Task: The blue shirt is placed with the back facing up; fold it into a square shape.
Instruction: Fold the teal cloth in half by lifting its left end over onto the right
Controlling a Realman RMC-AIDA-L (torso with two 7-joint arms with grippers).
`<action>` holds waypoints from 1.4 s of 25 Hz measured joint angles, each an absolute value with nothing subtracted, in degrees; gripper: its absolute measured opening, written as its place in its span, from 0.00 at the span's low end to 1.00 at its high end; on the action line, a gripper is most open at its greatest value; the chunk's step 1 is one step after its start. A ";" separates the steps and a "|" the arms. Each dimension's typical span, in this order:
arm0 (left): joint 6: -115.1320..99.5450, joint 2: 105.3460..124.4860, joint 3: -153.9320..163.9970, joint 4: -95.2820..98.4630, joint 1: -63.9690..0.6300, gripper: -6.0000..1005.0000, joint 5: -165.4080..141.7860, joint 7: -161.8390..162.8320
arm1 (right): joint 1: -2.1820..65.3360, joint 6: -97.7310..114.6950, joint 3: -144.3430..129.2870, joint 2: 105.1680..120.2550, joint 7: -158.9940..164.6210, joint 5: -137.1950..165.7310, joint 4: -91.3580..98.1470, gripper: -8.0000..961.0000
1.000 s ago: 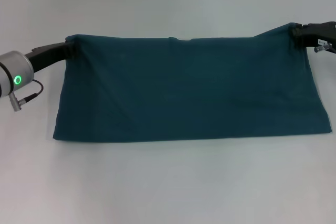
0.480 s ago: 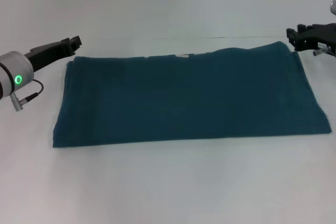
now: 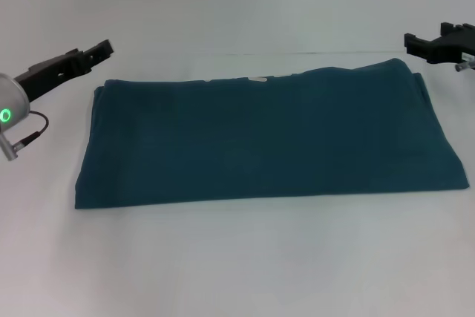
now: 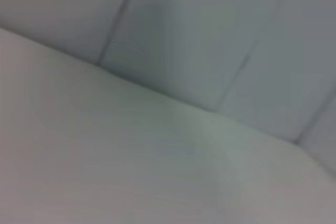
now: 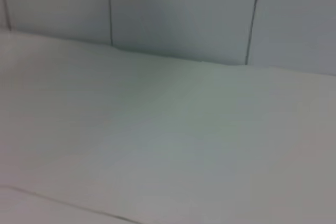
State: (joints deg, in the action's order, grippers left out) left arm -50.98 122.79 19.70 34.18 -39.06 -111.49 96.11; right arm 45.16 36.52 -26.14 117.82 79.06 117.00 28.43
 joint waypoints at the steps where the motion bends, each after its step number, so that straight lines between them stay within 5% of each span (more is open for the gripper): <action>1: -50.98 122.79 19.70 34.18 -39.06 0.60 -111.49 96.11 | 44.53 38.00 -26.19 117.55 79.61 116.10 28.80 0.67; 9: -69.40 122.39 19.68 37.22 -33.89 0.82 -111.36 97.37 | 37.04 56.87 -26.41 116.39 90.24 112.45 35.18 0.88; 14: -74.16 122.54 20.14 38.23 -31.04 0.90 -112.46 97.80 | 32.23 66.05 -26.51 115.77 97.28 112.55 38.48 0.87; 30: -76.70 123.00 23.63 44.70 -22.75 0.90 -117.84 101.80 | 24.95 77.42 -26.61 110.24 116.86 121.72 40.12 0.86; 35: -75.62 122.99 23.66 44.95 -22.79 0.90 -120.50 102.36 | 25.22 76.59 -26.06 109.61 119.21 123.91 40.15 0.86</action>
State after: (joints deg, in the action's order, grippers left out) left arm -75.62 122.99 23.66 44.95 -22.79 -120.50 102.36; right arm 25.22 76.59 -26.06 109.61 119.21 123.91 40.15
